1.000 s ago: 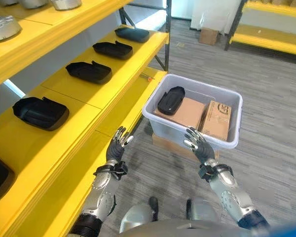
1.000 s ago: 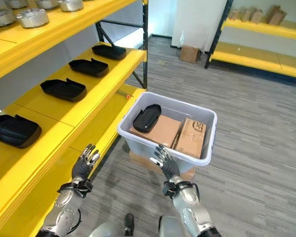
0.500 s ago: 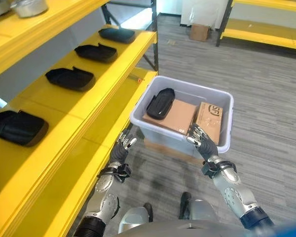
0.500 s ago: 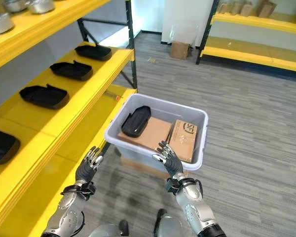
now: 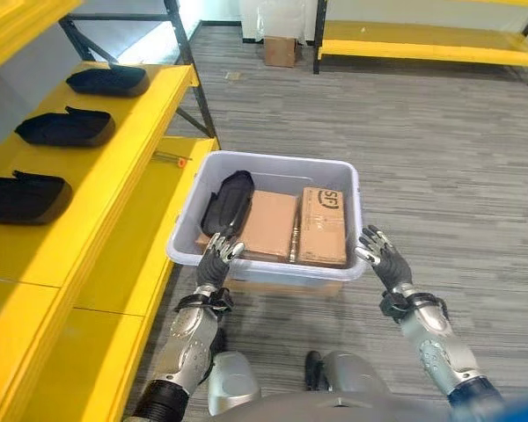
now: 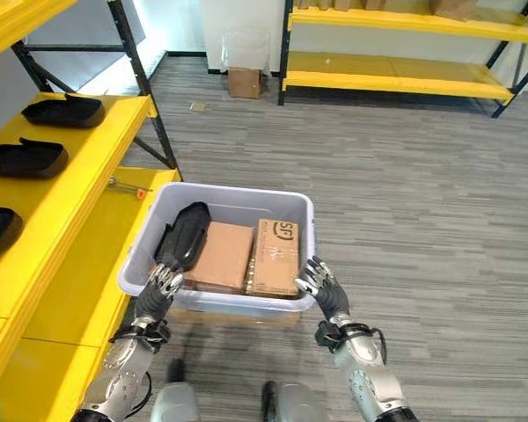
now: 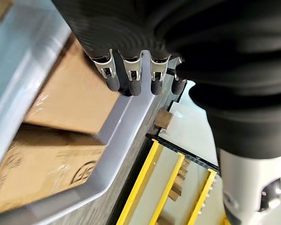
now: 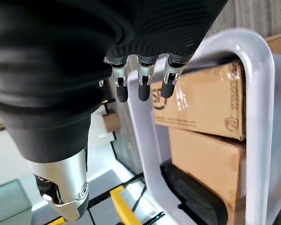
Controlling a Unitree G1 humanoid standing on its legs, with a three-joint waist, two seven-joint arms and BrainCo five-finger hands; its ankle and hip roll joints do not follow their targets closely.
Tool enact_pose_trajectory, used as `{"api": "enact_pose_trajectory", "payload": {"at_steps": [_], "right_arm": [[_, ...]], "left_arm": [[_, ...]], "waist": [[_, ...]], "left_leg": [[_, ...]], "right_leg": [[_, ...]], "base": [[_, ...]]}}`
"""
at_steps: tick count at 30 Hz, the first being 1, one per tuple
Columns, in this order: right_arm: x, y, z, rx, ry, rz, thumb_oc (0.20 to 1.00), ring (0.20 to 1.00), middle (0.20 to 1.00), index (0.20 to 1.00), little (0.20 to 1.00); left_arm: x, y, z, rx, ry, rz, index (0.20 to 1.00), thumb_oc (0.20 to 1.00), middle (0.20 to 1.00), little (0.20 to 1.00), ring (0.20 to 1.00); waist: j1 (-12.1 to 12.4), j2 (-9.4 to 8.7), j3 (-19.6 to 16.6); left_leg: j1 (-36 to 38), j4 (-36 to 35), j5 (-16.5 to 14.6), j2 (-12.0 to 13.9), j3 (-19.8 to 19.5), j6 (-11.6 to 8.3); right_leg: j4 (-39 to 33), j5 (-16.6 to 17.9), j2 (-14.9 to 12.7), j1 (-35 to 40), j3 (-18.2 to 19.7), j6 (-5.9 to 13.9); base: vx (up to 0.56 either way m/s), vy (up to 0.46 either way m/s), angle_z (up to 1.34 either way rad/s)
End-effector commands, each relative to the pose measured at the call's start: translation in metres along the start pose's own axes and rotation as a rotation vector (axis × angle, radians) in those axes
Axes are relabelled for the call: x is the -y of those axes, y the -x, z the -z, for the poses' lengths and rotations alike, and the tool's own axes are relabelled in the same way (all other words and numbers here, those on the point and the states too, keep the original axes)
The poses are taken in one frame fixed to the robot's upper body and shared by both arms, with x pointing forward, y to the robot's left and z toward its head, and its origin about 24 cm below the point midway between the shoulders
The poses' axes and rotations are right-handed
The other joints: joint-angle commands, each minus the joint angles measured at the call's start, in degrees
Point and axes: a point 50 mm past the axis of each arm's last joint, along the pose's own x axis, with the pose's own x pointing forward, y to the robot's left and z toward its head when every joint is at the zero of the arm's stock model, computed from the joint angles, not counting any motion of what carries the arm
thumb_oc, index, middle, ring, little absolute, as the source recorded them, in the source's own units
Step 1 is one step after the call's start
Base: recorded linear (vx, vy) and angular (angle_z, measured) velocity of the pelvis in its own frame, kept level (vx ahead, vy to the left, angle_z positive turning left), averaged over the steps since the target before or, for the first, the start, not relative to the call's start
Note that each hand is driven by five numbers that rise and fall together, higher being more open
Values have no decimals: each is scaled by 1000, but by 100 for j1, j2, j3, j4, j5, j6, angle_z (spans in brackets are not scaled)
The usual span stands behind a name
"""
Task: Move parts from the plastic box to the shelf.
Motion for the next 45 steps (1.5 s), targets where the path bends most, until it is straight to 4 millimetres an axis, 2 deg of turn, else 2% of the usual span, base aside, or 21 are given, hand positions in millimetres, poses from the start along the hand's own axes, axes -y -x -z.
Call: {"api": "enact_pose_trajectory", "payload": {"at_steps": [1,2,10,13,15,16,18,24,26,30,36,39,42,45], "right_arm": [[-25,-5,-18,116,-28,-110,1000,1000,1000,1000,1000],[-26,-5,-17,104,-15,-123,1000,1000,1000,1000,1000],[-32,-6,-16,105,3,-143,1000,1000,1000,1000,1000],[-30,-5,-14,100,16,-141,1000,1000,1000,1000,1000],[-33,-5,-17,111,13,-160,1000,1000,1000,1000,1000],[-34,-6,-19,121,21,-173,1000,1000,1000,1000,1000],[-35,-7,-21,126,27,-179,1000,1000,1000,1000,1000],[-37,-7,-28,156,31,-195,1000,1000,1000,1000,1000],[-43,-9,-26,156,20,-220,1000,1000,1000,1000,1000],[-49,-10,-30,173,33,-250,1000,1000,1000,1000,1000],[-52,-10,-29,175,42,-260,1000,1000,1000,1000,1000],[-54,-10,-28,171,46,-267,1000,1000,1000,1000,1000],[-55,-10,-28,171,50,-272,1000,1000,1000,1000,1000],[-58,-10,-27,170,45,-286,1000,1000,1000,1000,1000]], "left_arm": [[5,8,-24,113,-16,77,1000,1000,1000,1000,1000],[1,9,-26,112,-34,80,1000,1000,1000,1000,1000],[-4,8,-35,156,-49,50,1000,1000,1000,1000,1000],[-8,6,-49,214,-74,37,1000,1000,1000,1000,1000],[-5,2,-64,276,-87,47,1000,1000,1000,1000,1000],[-1,-2,-76,329,-147,66,1000,1000,1000,1000,1000],[1,-5,-82,354,-153,74,1000,1000,1000,1000,1000],[38,-32,-115,510,-228,132,1000,1000,1000,1000,1000],[67,-61,-127,547,-293,142,1000,1000,1000,1000,1000],[79,-79,-134,561,-346,94,1000,1000,1000,1000,1000],[79,-100,-147,553,-379,-13,1000,1000,1000,1000,1000],[67,-111,-158,548,-403,-121,1000,1000,1000,1000,1000],[58,-114,-164,549,-395,-172,1000,1000,1000,1000,1000],[44,-113,-181,587,-386,-250,1000,1000,1000,1000,1000]], "waist": [[255,-122,-68],[242,-156,-91],[224,-279,-69],[201,-370,-74],[159,-409,-71],[128,-427,-38],[105,-437,-9],[-111,-501,179],[-337,-598,302],[-460,-724,442],[-630,-889,607],[-729,-1011,683],[-761,-1074,709],[-771,-1156,770]], "left_leg": [[-21,464,-248,-40,47,113],[-3,621,-459,-134,136,167],[-173,1155,-887,-334,395,249],[-138,916,-848,-356,482,266],[-116,617,-719,-338,546,271],[-135,509,-665,-333,608,267],[-159,477,-640,-324,636,268],[-356,265,-456,-297,741,209],[-467,232,-383,-199,836,154],[-576,321,-375,-94,910,128],[-752,496,-393,18,999,89],[-857,622,-422,92,1013,62],[-889,646,-426,122,1017,52],[-983,690,-418,160,989,34]], "right_leg": [[-303,707,-852,26,215,660],[-504,772,-947,133,305,716],[-806,977,-1218,193,404,867],[-1128,1187,-1234,197,378,950],[-1339,1347,-1196,97,439,987],[-1436,1421,-1179,6,491,1002],[-1478,1463,-1168,-49,518,1006],[-1562,1604,-1107,-406,627,1015],[-1499,1637,-1009,-680,737,1001],[-1414,1667,-904,-886,850,1003],[-1354,1724,-815,-1086,951,1024],[-1303,1738,-760,-1197,994,1028],[-1303,1747,-739,-1220,1004,1039],[-1294,1747,-698,-1285,1004,1030]], "base": [[94,129,23],[127,184,10],[86,129,-17],[114,40,-8],[10,8,-8],[-26,5,-12],[-28,3,-15],[-46,-5,-14],[-46,-46,-15],[-27,-37,-22],[-6,-20,-16],[4,-26,-3],[7,-7,-1],[8,-21,-3]]}}
